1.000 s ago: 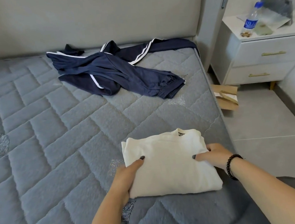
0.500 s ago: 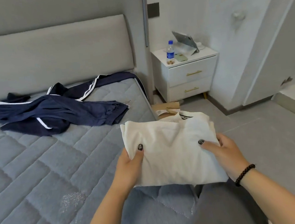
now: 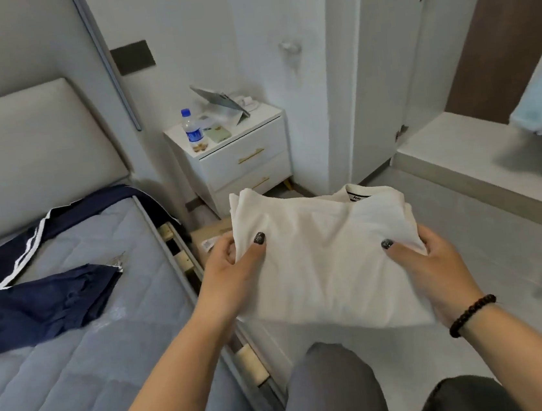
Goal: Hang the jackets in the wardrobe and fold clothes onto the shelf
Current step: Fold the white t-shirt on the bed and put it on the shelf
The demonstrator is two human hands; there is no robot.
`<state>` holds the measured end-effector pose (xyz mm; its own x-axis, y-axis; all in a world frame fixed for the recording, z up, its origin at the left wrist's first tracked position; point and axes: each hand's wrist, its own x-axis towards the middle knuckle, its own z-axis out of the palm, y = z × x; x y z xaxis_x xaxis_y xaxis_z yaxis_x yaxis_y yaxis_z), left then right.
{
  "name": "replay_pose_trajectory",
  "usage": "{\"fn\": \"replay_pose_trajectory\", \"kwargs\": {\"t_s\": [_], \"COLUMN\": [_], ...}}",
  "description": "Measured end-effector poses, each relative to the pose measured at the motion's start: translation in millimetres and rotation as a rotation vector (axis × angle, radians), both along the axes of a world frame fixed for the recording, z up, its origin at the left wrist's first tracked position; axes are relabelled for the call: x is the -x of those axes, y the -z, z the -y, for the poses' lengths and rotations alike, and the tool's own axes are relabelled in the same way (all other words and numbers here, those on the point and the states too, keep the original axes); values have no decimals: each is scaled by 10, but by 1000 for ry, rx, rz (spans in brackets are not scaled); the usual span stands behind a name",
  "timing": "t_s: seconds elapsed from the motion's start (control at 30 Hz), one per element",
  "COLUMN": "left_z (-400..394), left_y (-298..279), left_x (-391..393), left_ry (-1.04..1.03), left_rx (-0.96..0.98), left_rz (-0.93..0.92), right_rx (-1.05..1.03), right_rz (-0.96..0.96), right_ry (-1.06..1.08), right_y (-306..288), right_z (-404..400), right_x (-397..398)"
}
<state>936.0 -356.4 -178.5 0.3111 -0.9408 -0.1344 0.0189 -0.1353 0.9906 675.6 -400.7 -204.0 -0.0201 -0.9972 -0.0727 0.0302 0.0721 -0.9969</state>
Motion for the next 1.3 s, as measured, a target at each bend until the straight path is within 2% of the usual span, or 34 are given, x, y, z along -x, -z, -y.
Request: {"fn": "replay_pose_trajectory", "kwargs": {"t_s": [0.27, 0.43, 0.6, 0.97, 1.13, 1.3], "left_z": [1716, 2565, 3093, 4028, 4373, 4560], "left_y": [314, 91, -678, -3334, -4068, -4629], "left_x": [453, 633, 773, 909, 975, 1121], "left_ry": [88, 151, 222, 387, 434, 493], "left_rx": [-77, -104, -114, 50, 150, 212], "left_rz": [37, 65, 43, 3, 33, 53], "right_rx": [-92, -130, -120, -27, 30, 94], "right_rz": [-15, -54, -66, -127, -110, -127], "right_ry": [119, 192, 240, 361, 391, 440], "right_y": [413, 126, -768, -3491, -4343, -4920], "right_z": [1398, 2084, 2457, 3147, 3312, 3395], "right_x": [448, 648, 814, 955, 1013, 1158]}}
